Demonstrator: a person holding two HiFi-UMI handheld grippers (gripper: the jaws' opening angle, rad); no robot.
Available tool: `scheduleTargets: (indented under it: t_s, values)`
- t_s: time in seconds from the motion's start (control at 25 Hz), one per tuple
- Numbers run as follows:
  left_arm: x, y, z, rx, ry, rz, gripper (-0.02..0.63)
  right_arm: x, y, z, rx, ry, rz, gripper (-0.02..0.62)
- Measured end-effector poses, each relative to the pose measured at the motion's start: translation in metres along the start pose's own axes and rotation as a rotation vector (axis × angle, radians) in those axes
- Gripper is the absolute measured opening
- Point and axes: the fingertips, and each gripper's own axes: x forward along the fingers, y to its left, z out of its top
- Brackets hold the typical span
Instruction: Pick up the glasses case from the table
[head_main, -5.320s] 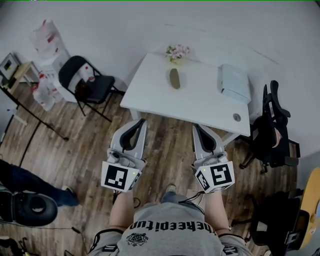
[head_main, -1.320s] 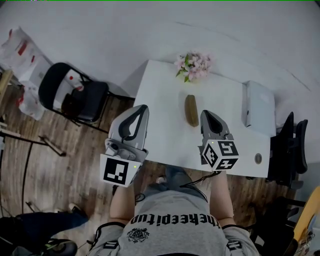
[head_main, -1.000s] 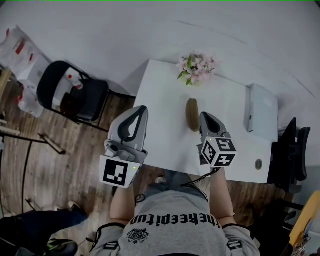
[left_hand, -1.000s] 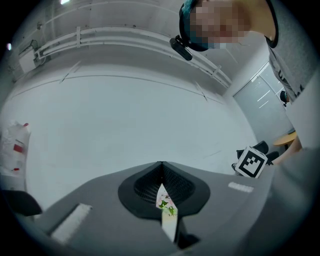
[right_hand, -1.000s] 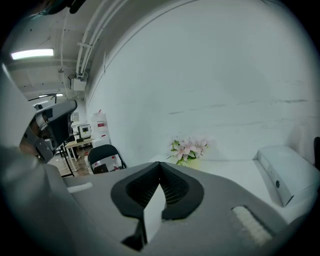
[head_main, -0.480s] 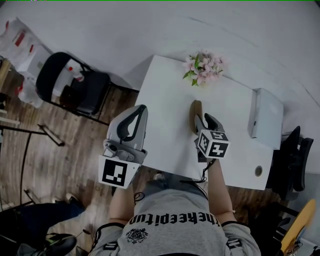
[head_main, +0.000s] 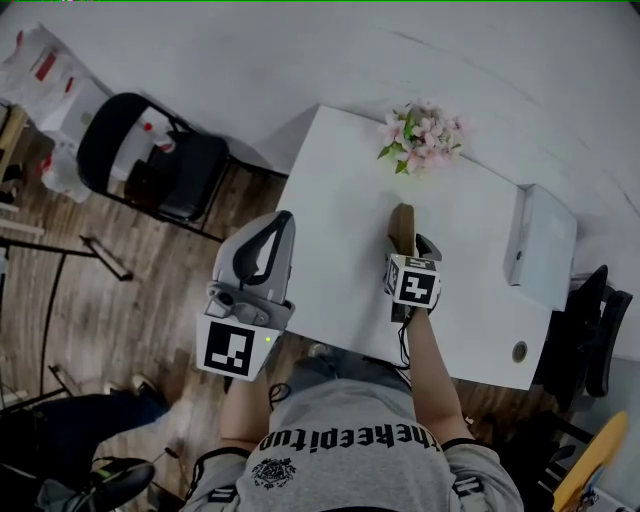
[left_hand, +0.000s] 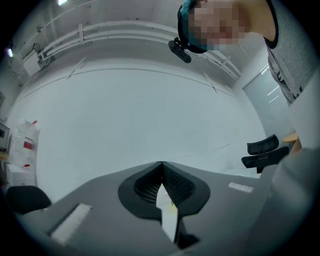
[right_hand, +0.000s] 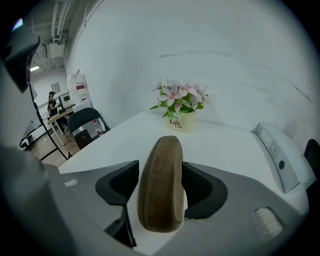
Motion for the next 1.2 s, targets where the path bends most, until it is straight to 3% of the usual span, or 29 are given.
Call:
scheduleTargets:
  t_s: [0.24, 0.48, 0.76, 1.2]
  values:
    - [-0.002, 0.005, -0.003, -0.003, 0.007, 0.018, 0.014, 0.012, 0.002, -0.009, -0.028, 0.046, -0.003, 0.276]
    - [-0.003, 0.006, -0.003, -0.004, 0.002, 0.023, 0.014, 0.015, -0.001, -0.012, 0.009, 0.042, 0.017, 0.265]
    - [-0.007, 0.004, 0.0, -0.009, -0.001, 0.017, 0.014, -0.004, 0.0, -0.002, 0.088, -0.042, 0.084, 0.239]
    - [-0.019, -0.012, 0.013, -0.003, -0.026, -0.019, 0.014, -0.052, 0.013, 0.016, 0.12, -0.165, 0.152, 0.239]
